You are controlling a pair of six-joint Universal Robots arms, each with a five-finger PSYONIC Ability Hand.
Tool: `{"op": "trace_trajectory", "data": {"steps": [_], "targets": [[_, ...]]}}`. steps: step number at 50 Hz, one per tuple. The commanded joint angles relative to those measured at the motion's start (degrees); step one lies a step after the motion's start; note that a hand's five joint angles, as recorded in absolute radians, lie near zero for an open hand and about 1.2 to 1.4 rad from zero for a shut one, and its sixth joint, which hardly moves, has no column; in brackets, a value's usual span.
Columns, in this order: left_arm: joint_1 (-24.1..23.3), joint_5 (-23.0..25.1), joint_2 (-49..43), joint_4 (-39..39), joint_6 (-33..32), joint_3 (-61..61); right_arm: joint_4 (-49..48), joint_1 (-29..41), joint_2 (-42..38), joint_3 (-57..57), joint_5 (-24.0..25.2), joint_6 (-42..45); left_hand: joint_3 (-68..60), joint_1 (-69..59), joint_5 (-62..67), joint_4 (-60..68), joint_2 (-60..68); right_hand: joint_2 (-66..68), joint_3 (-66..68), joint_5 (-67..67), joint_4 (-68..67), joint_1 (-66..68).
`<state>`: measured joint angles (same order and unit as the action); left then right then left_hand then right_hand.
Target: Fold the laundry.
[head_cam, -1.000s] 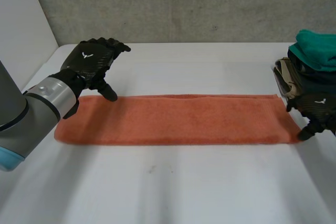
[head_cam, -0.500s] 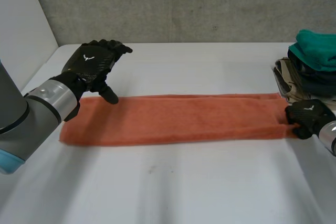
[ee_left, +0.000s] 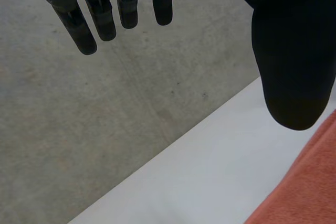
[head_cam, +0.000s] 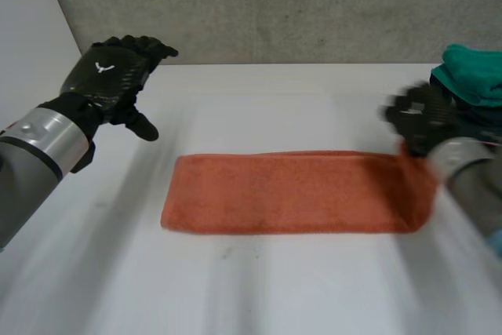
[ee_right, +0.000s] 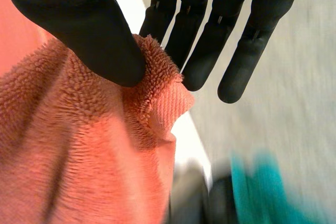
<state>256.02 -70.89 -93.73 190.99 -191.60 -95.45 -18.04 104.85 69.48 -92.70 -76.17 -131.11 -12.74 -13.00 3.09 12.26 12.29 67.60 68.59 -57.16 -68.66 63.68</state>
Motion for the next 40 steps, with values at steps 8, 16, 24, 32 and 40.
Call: {"op": "trace_trajectory", "data": {"steps": [8,16,24,32,40], "targets": [[1.85,-0.03,2.42,0.35,0.0,-3.51,-7.1,33.47,-20.67,14.99,8.49,2.16,2.7,2.95,-3.05,-2.22,-2.24,12.4,11.41,-12.84,-11.34,16.32],[1.85,-0.12,2.24,2.9,0.0,-4.57,-6.58,35.16,-23.78,17.3,4.48,2.44,2.7,2.95,-3.05,-2.22,-2.24,-57.6,-58.59,57.16,58.66,-53.68],[0.63,-0.12,1.63,4.13,0.0,-4.13,-4.3,31.04,-11.84,8.87,-11.8,-11.87,2.7,2.95,-3.05,-2.22,-2.24,-57.6,-58.59,57.16,58.66,-53.68],[-6.04,-0.38,-2.93,6.32,-0.09,-2.46,8.1,19.52,-6.99,0.51,-11.37,-18.92,2.7,2.95,-3.05,-2.22,-2.24,-57.6,-58.59,57.16,58.66,-53.68],[-8.25,-0.39,-5.05,6.5,-0.44,-2.37,7.4,11.08,-7.07,-6.17,-10.93,-16.73,2.7,2.95,-3.05,-2.22,-2.24,0.36,-0.63,-0.8,0.7,4.28]]}}
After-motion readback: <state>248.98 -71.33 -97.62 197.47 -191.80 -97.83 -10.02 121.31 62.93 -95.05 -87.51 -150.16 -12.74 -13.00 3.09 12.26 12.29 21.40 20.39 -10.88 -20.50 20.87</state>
